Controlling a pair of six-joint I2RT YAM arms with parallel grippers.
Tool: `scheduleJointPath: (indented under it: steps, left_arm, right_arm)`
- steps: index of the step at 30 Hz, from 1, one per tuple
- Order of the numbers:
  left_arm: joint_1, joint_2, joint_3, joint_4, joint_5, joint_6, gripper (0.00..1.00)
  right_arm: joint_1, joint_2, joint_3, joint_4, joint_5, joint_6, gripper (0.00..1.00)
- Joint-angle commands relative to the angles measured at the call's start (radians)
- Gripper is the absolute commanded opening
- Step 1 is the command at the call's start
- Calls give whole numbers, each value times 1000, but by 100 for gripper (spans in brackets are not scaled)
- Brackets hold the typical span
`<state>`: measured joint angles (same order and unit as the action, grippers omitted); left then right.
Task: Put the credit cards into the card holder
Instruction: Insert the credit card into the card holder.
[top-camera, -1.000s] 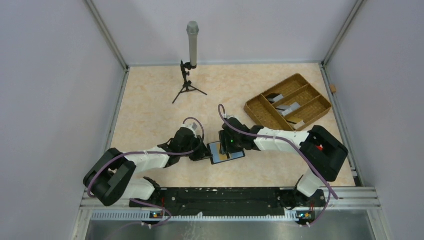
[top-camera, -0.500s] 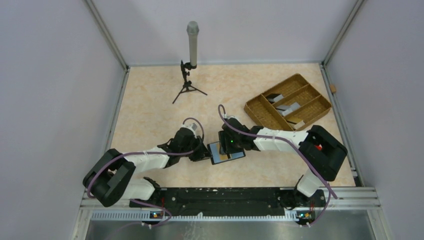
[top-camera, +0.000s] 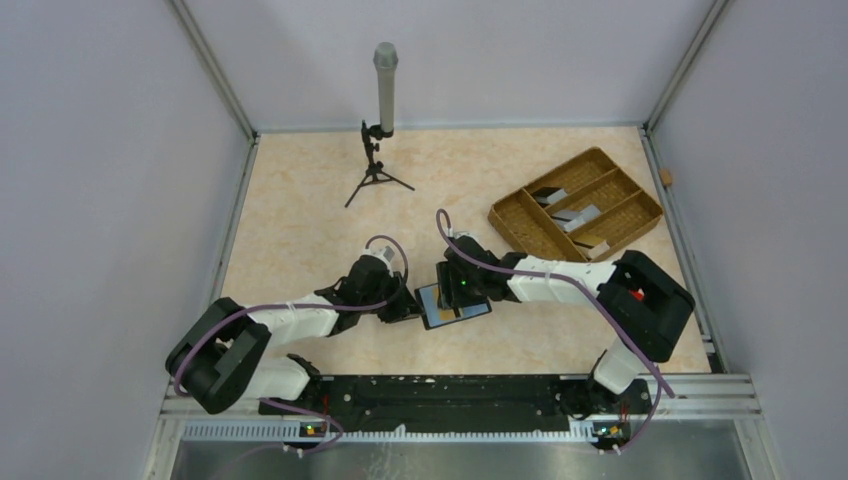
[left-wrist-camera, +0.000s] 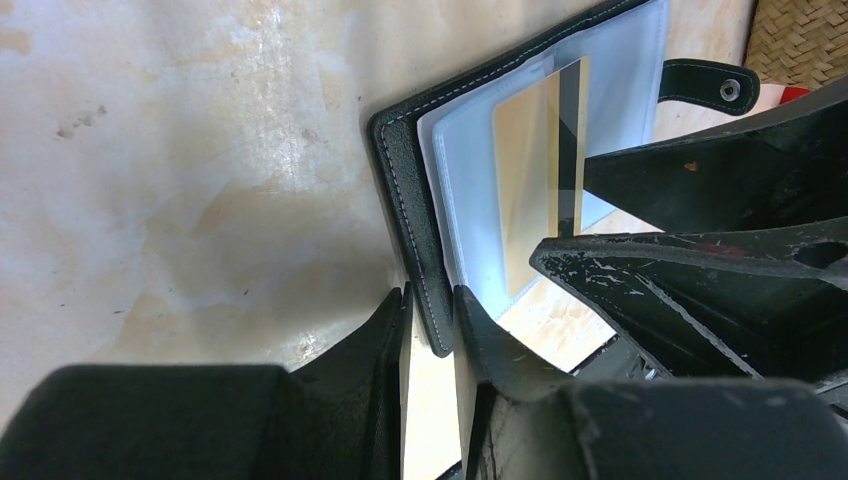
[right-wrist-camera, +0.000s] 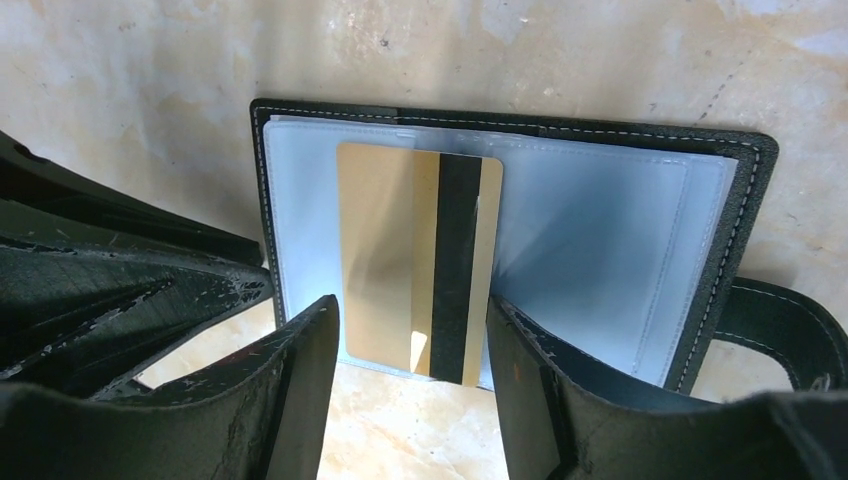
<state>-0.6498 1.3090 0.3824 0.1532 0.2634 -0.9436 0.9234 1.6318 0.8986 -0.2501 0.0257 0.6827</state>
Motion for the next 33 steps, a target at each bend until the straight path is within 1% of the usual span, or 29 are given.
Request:
scheduleJointPath:
  steps: [1,14,23,33]
  left_arm:
    - [-5,-18,-4,21,-10,9,25]
    - [-4,-26,-2,23,-12,8,25]
    - [-5,-44,-2,24,-20,11,25]
    - [-4,-48,-3,43,-13,24,25]
  right_arm:
    - [11,13,0,52,-43,-3,55]
    - [55,54,50,84,-86,-5,50]
    - [60,39,65,97,-88,-21,50]
    - [60,28,31,238,-153,-47,49]
